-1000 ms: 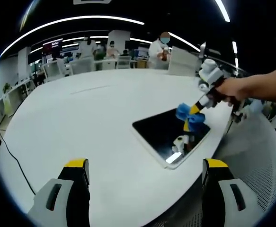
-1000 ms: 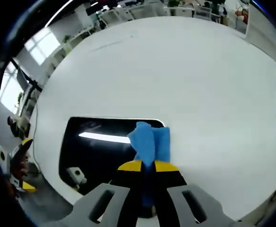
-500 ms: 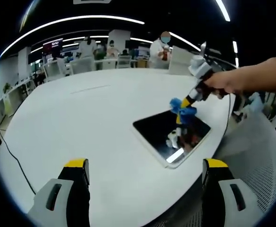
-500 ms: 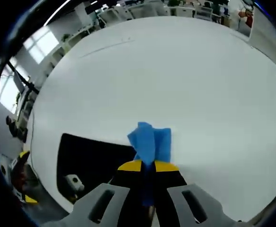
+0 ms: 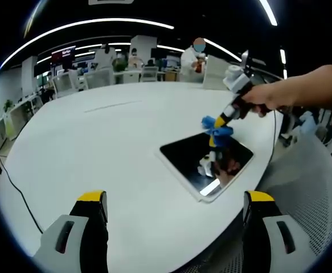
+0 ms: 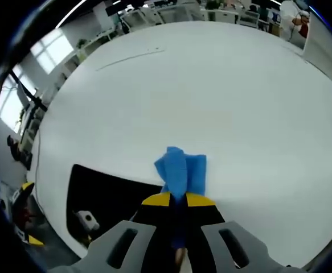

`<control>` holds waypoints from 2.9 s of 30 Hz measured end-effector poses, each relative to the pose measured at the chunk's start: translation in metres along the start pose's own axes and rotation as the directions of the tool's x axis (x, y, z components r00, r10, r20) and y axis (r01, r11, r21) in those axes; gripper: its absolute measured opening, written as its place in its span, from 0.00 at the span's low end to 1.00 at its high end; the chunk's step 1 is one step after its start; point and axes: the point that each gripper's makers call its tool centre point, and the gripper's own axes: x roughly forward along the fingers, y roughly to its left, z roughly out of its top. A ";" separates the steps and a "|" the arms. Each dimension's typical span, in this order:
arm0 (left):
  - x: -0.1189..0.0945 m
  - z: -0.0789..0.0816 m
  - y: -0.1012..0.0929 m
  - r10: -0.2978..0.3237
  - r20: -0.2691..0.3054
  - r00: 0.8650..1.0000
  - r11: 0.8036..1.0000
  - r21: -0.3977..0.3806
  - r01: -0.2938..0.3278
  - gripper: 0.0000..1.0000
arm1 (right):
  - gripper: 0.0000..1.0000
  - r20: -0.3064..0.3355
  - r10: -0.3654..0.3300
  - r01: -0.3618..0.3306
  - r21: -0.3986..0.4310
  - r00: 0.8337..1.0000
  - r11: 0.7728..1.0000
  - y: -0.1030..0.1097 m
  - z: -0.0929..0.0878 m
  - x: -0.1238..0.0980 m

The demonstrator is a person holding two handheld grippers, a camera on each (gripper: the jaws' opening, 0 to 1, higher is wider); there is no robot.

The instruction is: Wipe the mirror surface with the cleaning cloth until all visible marks leave the cleaned area.

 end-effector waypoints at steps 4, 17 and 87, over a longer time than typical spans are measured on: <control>0.000 -0.001 0.000 -0.001 -0.004 1.000 1.000 0.003 0.001 1.00 | 0.02 0.001 0.007 -0.007 -0.012 1.000 1.000 -0.003 -0.001 -0.007; 0.000 -0.002 -0.003 -0.009 -0.011 1.000 1.000 0.015 0.009 1.00 | 0.02 0.026 -0.059 0.059 -0.005 0.998 0.998 -0.067 0.009 -0.049; -0.001 -0.001 0.006 0.047 -0.012 0.999 0.999 0.016 -0.047 1.00 | 0.98 0.423 0.052 0.029 -0.182 0.905 0.983 -0.080 -0.012 -0.103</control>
